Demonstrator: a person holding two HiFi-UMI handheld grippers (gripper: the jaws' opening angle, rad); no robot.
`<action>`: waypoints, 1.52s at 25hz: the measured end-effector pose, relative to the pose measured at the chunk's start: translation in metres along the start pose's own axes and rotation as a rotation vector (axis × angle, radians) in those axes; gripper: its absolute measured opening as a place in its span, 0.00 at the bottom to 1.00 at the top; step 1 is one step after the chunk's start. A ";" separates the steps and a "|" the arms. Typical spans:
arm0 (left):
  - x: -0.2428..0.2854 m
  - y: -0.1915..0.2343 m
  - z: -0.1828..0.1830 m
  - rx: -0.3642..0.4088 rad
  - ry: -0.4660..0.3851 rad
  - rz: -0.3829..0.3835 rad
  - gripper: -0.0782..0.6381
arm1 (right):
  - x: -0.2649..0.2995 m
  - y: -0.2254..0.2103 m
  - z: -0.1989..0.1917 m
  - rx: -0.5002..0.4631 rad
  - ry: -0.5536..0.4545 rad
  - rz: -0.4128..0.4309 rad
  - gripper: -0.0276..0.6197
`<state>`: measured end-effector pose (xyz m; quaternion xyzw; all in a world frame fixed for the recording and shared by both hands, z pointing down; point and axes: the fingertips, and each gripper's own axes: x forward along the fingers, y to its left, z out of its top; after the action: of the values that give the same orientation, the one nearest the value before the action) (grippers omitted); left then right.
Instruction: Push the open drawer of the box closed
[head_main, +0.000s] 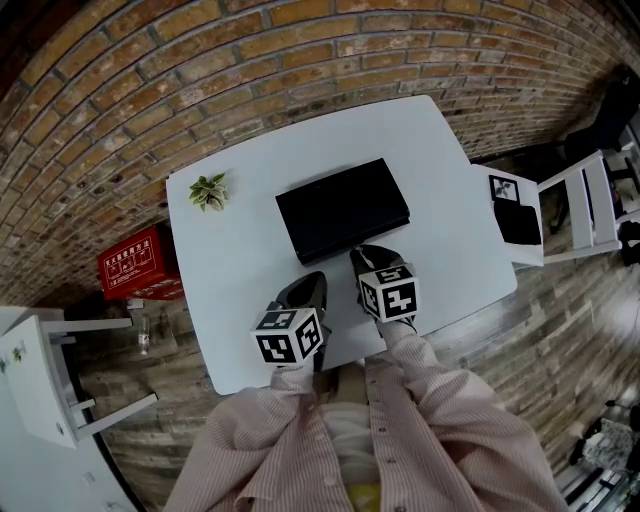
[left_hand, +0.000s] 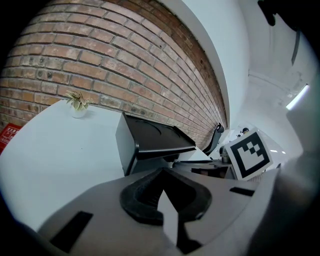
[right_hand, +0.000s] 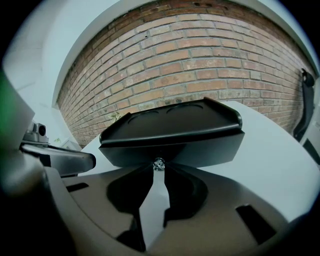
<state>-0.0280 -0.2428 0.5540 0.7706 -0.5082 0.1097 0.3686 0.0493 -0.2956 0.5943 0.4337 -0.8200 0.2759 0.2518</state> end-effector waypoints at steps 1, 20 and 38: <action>0.000 0.001 0.000 0.000 0.000 0.001 0.10 | 0.001 0.000 0.001 0.001 -0.001 -0.001 0.16; 0.008 0.007 0.002 0.002 0.014 -0.004 0.10 | 0.008 -0.002 0.007 0.019 -0.005 -0.005 0.16; 0.004 0.005 0.002 0.005 0.011 0.000 0.10 | 0.005 -0.001 0.011 0.004 -0.048 0.003 0.16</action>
<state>-0.0309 -0.2476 0.5573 0.7708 -0.5060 0.1151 0.3695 0.0459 -0.3061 0.5899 0.4396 -0.8259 0.2676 0.2304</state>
